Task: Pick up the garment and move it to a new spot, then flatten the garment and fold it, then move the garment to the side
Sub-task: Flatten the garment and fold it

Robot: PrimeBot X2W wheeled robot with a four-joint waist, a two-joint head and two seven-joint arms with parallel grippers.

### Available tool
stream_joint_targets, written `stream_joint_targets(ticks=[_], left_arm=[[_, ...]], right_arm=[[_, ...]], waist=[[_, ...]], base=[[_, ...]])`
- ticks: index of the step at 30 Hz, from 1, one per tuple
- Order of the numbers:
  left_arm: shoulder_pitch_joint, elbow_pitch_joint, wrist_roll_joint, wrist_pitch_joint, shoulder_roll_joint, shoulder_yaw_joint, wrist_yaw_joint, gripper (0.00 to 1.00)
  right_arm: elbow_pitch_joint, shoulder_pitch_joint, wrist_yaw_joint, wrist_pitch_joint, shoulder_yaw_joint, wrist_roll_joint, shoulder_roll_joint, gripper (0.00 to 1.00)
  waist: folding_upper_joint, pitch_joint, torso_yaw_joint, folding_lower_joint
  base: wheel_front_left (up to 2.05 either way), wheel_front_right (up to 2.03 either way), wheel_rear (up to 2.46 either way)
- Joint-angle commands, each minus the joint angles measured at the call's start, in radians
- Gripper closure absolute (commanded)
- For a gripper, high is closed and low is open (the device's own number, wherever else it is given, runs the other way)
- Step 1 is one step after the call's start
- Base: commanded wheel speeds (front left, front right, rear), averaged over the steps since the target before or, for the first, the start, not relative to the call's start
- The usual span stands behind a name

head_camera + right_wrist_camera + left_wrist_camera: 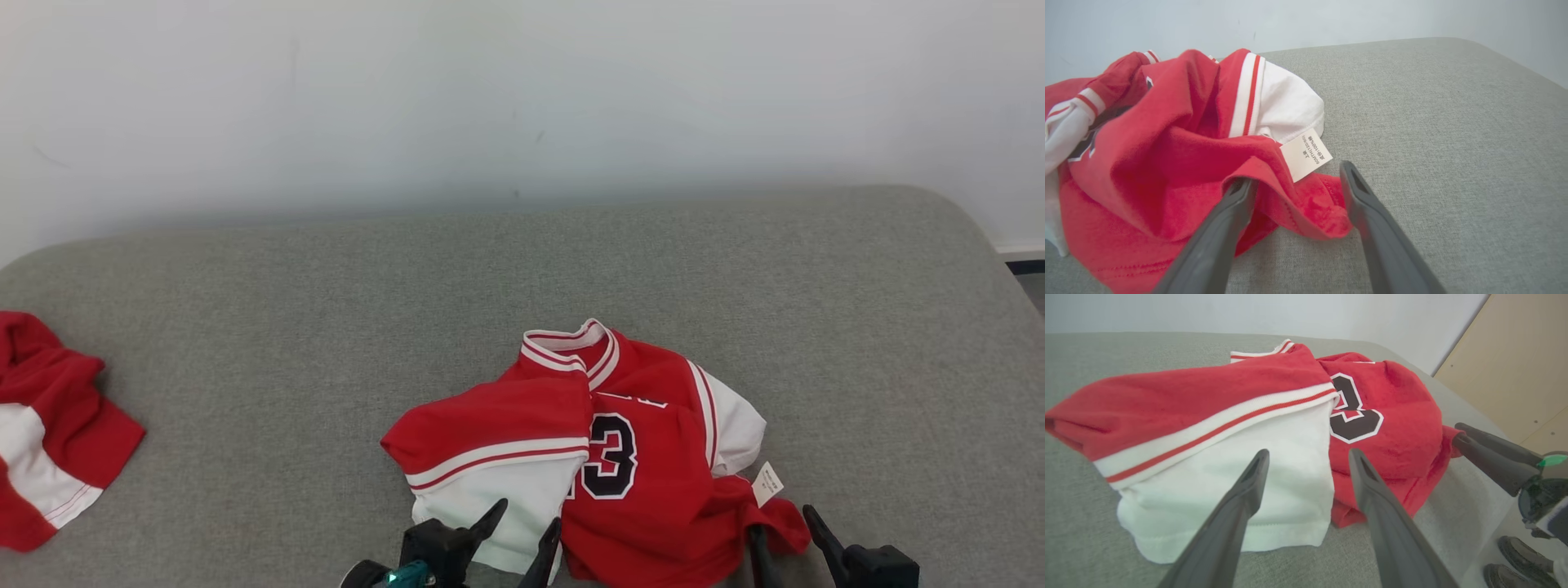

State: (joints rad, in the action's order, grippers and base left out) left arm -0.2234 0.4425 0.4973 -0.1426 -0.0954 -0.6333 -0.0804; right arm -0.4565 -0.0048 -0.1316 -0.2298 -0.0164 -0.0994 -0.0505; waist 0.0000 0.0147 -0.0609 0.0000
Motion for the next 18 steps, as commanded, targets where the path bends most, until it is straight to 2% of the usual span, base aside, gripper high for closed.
stream_joint_targets(ticks=[1,8,11,12,13,18], left_arm=[[-0.017,0.008,-0.008,0.009,0.000,-0.004,0.006,0.00],[-0.053,0.082,-0.025,0.067,0.015,-0.037,0.039,0.00],[-0.061,0.106,-0.022,0.054,0.019,-0.023,0.072,0.00],[-0.066,0.113,-0.020,0.043,0.021,-0.013,0.088,0.20],[-0.073,0.117,-0.019,0.035,0.021,-0.006,0.099,1.00],[-0.075,0.124,0.000,-0.002,0.010,0.034,0.125,1.00]], right_arm=[[0.003,-0.006,0.002,-0.003,0.006,0.002,0.000,0.00],[0.001,-0.014,0.002,-0.005,-0.002,0.001,0.000,0.00],[0.000,-0.016,0.002,-0.008,-0.006,0.002,0.000,0.00],[0.000,-0.018,0.002,-0.008,-0.005,0.001,0.001,0.00],[-0.001,-0.018,0.002,-0.009,-0.006,0.000,0.000,0.00],[-0.003,-0.015,0.002,-0.012,-0.014,-0.003,0.000,0.00]], waist=[[0.0000,0.002,-0.020,0.0000],[0.0000,0.019,-0.091,0.0000],[0.0000,0.026,-0.109,0.0000],[0.0000,0.027,-0.113,0.0000],[0.0000,0.028,-0.115,0.0000],[0.0000,0.028,-0.111,0.0000]], base=[[0.00,0.00,0.00],[0.00,0.00,0.00],[0.00,0.00,0.00],[0.00,0.00,0.00],[0.00,0.00,0.00],[0.00,0.00,0.00]])
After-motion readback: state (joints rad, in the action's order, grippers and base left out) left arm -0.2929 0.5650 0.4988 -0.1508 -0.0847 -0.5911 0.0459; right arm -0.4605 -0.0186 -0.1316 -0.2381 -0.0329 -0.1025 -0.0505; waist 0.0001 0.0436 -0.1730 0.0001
